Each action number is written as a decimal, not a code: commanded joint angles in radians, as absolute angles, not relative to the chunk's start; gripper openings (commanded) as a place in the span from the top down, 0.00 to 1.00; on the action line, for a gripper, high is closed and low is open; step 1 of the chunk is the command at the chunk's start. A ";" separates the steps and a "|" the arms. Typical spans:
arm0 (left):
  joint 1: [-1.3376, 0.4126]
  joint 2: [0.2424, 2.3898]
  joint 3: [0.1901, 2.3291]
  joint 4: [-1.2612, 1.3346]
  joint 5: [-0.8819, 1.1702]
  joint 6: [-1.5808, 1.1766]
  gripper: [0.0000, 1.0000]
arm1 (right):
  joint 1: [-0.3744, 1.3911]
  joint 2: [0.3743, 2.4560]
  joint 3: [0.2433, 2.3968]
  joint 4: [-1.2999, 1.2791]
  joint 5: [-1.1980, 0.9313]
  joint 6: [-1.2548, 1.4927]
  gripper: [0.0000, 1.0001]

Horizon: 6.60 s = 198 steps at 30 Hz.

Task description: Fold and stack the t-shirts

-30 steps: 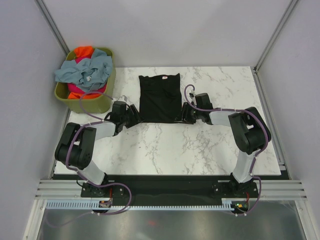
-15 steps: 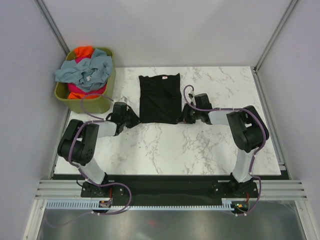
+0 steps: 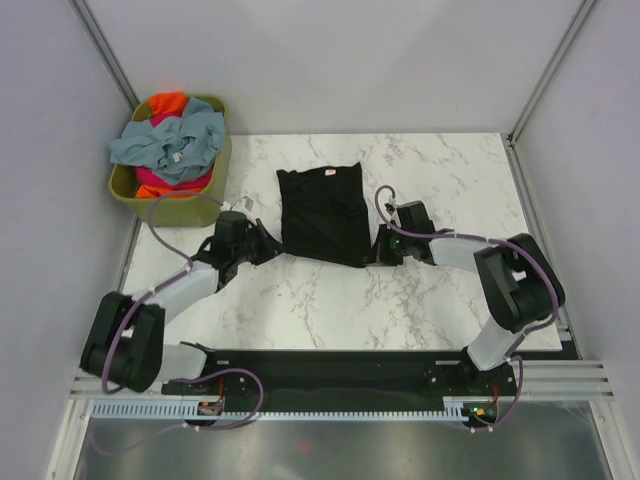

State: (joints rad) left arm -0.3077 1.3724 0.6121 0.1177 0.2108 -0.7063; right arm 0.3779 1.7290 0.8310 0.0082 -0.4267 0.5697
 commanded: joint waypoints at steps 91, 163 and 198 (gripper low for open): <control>-0.160 1.726 1.129 -0.397 0.187 -0.634 0.96 | 0.313 1.994 1.161 0.058 -0.632 0.562 0.52; -0.431 0.575 0.818 -0.689 -0.104 -0.374 0.00 | 0.479 2.391 1.796 -0.620 0.298 0.436 0.19; -0.413 0.618 0.808 -0.661 -0.051 -0.362 0.01 | -0.081 2.724 2.451 -0.582 0.282 0.227 0.08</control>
